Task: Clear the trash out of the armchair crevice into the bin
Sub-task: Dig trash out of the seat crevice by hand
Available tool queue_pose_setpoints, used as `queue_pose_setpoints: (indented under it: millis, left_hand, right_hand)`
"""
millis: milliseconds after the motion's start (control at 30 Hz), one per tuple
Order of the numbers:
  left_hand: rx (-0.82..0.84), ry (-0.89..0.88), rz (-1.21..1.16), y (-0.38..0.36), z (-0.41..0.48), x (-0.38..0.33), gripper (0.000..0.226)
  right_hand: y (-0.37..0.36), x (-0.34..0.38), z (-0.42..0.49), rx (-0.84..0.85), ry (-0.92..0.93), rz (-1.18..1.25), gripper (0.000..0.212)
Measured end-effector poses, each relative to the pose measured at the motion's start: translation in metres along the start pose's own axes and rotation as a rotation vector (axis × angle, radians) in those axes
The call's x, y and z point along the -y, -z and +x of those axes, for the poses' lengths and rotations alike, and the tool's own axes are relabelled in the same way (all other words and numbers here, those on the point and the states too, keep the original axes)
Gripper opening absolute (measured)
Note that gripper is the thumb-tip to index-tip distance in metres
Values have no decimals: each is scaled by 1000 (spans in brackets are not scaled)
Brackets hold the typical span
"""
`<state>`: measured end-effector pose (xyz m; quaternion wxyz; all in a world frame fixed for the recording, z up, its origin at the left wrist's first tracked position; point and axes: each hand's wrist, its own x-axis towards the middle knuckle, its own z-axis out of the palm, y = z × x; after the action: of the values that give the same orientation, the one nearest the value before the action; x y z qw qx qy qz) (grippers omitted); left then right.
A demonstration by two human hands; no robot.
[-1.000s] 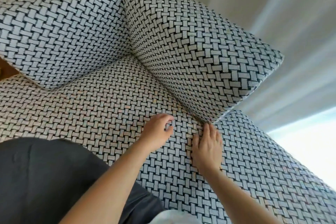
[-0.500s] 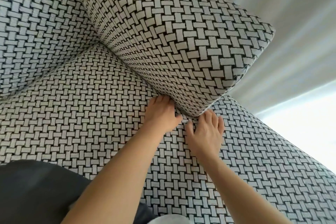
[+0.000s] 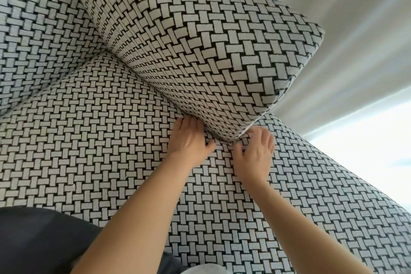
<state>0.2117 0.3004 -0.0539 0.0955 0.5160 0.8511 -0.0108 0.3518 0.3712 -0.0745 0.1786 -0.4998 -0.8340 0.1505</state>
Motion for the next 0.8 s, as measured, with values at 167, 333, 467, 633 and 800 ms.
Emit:
queue_pose_setpoints:
  millis: [167, 333, 467, 633, 800]
  left_hand:
    - [26, 77, -77, 0, 1, 2, 85]
    - [109, 70, -8, 11, 18, 17, 89]
    - [228, 65, 5, 14, 30, 24, 91]
    - [341, 1, 42, 22, 37, 30, 91]
    - [444, -6, 39, 29, 38, 29, 85]
  right_hand:
    - [-4, 2, 9, 167, -16, -236, 72]
    - [1, -4, 18, 283, 59, -280, 74]
    - [6, -10, 33, 322, 162, -340, 74]
    - [9, -14, 38, 289, 201, -340, 69]
    - [9, -13, 39, 304, 208, -323, 71]
